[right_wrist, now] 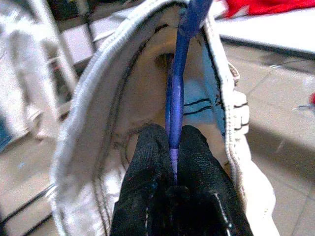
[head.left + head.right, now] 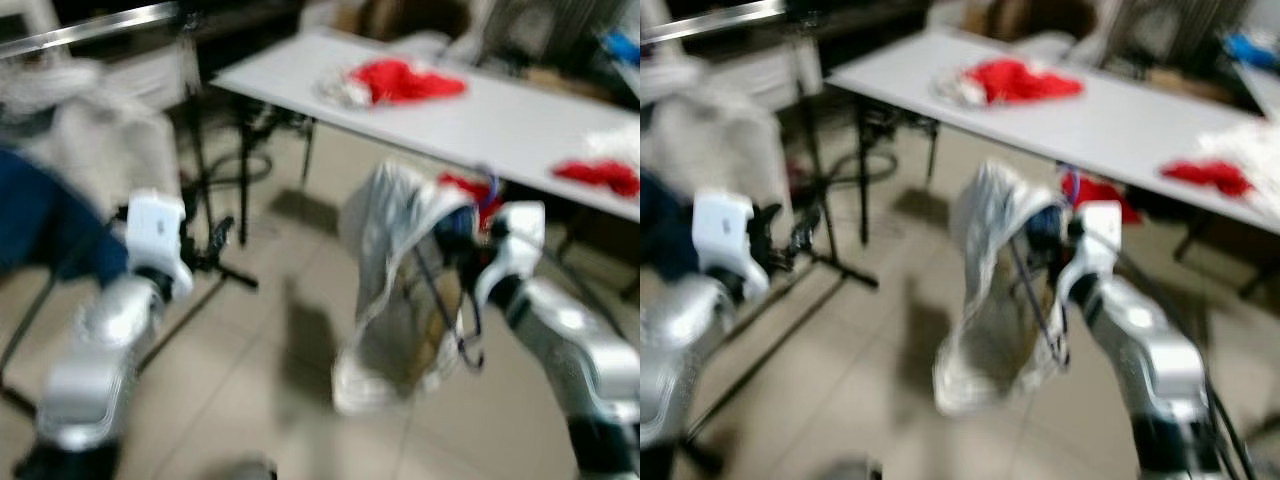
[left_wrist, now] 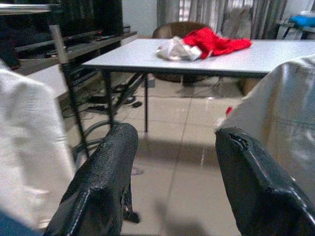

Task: Hang hanger

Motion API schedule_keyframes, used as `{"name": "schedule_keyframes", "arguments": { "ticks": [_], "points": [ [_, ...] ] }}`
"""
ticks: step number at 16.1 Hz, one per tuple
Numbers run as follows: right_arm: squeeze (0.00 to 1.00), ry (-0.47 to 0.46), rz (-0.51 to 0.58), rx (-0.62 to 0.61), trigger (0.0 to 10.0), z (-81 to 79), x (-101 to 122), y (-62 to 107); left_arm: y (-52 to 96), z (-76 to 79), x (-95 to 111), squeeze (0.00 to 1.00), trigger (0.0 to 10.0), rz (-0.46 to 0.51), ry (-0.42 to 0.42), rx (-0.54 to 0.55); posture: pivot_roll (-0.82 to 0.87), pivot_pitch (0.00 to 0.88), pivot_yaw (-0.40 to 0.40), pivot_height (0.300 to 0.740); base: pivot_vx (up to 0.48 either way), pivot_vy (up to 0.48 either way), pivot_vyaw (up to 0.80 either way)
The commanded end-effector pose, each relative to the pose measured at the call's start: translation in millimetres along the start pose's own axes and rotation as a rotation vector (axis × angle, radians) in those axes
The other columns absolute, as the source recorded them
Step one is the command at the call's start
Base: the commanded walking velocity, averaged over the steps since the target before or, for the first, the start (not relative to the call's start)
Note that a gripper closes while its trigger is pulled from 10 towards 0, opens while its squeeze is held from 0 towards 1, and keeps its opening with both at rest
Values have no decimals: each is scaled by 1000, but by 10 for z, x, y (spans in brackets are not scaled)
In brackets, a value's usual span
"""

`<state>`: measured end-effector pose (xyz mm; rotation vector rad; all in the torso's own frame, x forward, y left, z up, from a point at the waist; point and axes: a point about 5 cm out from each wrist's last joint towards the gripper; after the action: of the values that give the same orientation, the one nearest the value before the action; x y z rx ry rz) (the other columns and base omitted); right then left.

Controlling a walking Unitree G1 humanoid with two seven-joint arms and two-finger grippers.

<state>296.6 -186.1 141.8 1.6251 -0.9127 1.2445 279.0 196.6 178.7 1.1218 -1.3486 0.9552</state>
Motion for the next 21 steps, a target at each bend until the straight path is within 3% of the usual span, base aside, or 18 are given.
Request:
{"name": "schedule_keyframes", "arguments": {
  "ticks": [1, 3, 7, 11, 21],
  "points": [
    [0, 33, 86, -12, 10000, 99, 193, 26, -45, 84, 17, 0, 10000, -17, 15, -40, 73, 0, -79, 740, 0, 0, 581],
    [0, 14, 80, -19, 10000, 114, 177, 20, -45, 166, -63, 0, 10000, -34, 33, -42, 73, 0, -81, 740, 0, 0, 0],
    [0, 7, 66, -63, 10000, 50, 72, -23, -70, 251, -244, 0, 10000, -57, 144, 81, 70, 0, -87, 740, 0, -99, 120],
    [0, 6, 62, -54, 10000, 19, 48, -75, -114, 319, -297, 0, 10000, -84, 123, 81, 67, 0, -83, 740, 0, -480, 509],
    [0, 46, 76, 14, 10000, -54, 103, -172, -147, 271, -289, 0, 10000, -87, 86, 94, 70, 0, -84, 740, 0, -480, 602]
  ]
}}
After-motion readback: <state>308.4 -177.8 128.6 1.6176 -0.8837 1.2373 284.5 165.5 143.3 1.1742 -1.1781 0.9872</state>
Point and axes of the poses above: a point about 5 cm out from each wrist's last joint towards the gripper, its own y axis pointing back from the gripper into the wrist, its own x axis along the axis of the wrist's last joint, z = x × y, and after that the axes turned 4 degrees about y, right-handed
